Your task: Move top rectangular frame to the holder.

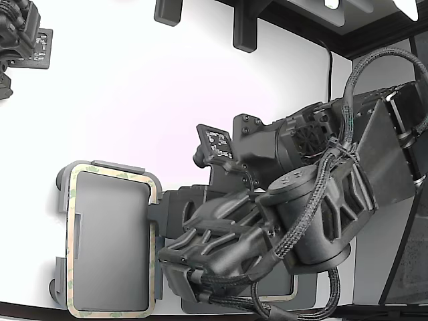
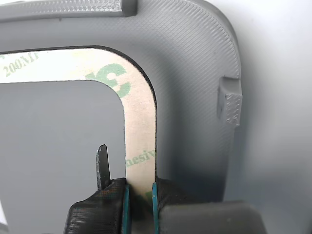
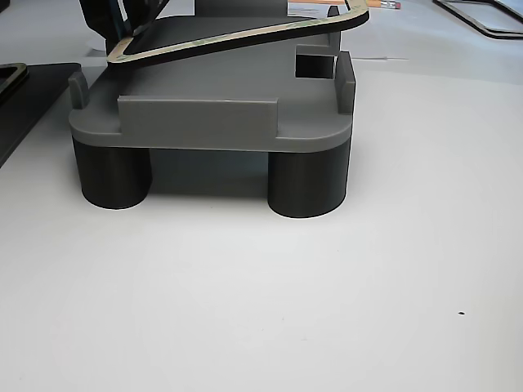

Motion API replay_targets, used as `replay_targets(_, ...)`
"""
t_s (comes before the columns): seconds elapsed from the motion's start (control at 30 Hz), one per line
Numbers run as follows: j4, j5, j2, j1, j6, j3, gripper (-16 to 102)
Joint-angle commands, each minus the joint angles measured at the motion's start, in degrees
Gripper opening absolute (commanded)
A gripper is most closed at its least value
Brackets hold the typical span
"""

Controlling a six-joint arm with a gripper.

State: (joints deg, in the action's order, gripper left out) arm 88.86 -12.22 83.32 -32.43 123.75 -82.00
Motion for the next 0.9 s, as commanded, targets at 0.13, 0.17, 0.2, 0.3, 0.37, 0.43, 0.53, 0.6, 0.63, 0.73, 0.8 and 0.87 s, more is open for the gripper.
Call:
replay_targets(0.13,0.79,0.53,1.49,0.97,0.53,0.97,-11)
replay_targets(0.17,0.97,0.62,1.41,0.97,0.62,1.05,-11)
replay_targets(0.2,0.97,0.62,1.23,0.97,0.7,1.23,-11)
replay_targets(0.3,1.49,0.62,0.09,0.97,1.14,2.37,-11)
replay_targets(0.37,2.11,0.7,-0.79,0.97,1.32,3.34,-11)
replay_targets(0.43,2.2,0.7,-1.05,0.97,1.41,3.52,-11)
replay_targets(0.53,2.29,0.88,-1.14,0.88,1.67,3.52,-11)
replay_targets(0.6,2.37,1.14,-1.14,0.88,1.85,3.52,-11)
replay_targets(0.63,2.37,1.23,-1.14,0.88,2.02,3.52,-11)
replay_targets(0.73,2.37,1.58,-1.32,0.88,2.55,3.52,-11)
replay_targets(0.8,2.37,1.76,-1.49,0.88,2.72,3.43,-11)
replay_targets(0.87,2.37,1.76,-1.49,0.88,2.72,3.08,-11)
